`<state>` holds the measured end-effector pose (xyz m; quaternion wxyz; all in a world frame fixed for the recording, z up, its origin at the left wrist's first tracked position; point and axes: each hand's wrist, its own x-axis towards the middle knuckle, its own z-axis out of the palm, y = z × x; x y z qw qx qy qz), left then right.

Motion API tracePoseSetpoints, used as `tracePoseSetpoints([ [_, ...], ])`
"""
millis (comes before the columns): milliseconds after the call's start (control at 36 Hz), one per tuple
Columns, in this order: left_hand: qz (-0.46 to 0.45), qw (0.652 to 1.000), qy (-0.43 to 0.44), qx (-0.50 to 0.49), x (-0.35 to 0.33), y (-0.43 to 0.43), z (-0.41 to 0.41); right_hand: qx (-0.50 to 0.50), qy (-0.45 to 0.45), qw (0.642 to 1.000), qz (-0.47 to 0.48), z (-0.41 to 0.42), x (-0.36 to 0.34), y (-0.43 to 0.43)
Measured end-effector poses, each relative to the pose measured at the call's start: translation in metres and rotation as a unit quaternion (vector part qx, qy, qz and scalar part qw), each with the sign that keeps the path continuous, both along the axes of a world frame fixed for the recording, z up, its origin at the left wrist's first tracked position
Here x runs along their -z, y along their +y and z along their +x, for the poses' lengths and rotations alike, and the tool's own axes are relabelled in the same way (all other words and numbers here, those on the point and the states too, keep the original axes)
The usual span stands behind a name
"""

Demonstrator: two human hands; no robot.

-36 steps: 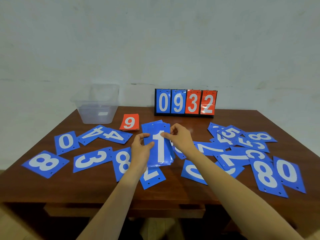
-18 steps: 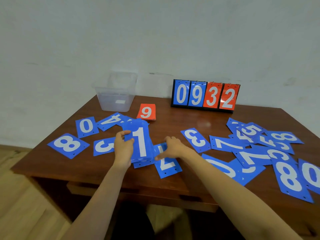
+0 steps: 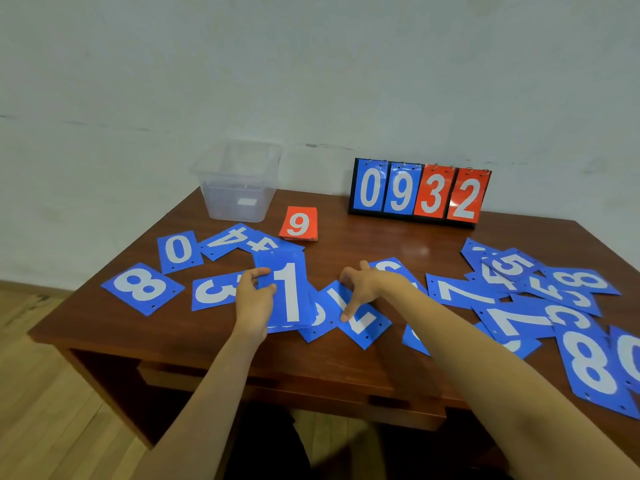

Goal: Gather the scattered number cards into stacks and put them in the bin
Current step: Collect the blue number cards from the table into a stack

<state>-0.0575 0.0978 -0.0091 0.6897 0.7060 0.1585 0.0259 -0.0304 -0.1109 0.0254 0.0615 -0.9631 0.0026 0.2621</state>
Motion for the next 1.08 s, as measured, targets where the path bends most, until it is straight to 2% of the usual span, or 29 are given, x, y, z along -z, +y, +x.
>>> tracePoseSetpoints([
  [56,0.010,1.000,-0.001,-0.001,-0.002,-0.002,0.000,0.000,-0.010,1.000,-0.005,0.005,-0.003,-0.001],
  [167,0.029,1.000,-0.004,-0.004,-0.004,-0.004,0.002,-0.040,-0.027,0.994,0.098,0.015,-0.005,0.007],
  [250,0.031,0.999,-0.003,-0.007,-0.005,-0.005,0.002,-0.113,0.005,0.992,0.056,0.020,-0.003,0.013],
  [333,0.035,0.999,-0.002,-0.010,-0.007,-0.005,0.003,-0.139,0.029,0.990,0.011,0.027,-0.003,0.016],
  [444,0.048,0.999,0.000,-0.015,-0.006,-0.006,0.003,-0.104,0.047,0.993,0.014,0.032,-0.002,0.012],
  [611,0.055,0.998,0.000,-0.009,-0.008,-0.011,0.002,-0.108,0.002,0.994,-0.036,0.027,-0.002,0.003],
  [806,0.046,0.999,-0.009,0.002,-0.012,-0.017,-0.003,-0.038,-0.003,0.998,0.042,0.017,-0.003,-0.009],
  [944,0.049,0.999,-0.012,0.010,-0.013,-0.020,-0.007,-0.027,-0.085,0.995,0.035,0.009,-0.010,-0.027],
  [1083,0.040,0.999,-0.023,0.019,-0.014,-0.028,-0.009,0.045,-0.157,0.982,0.096,0.002,-0.015,-0.048],
])
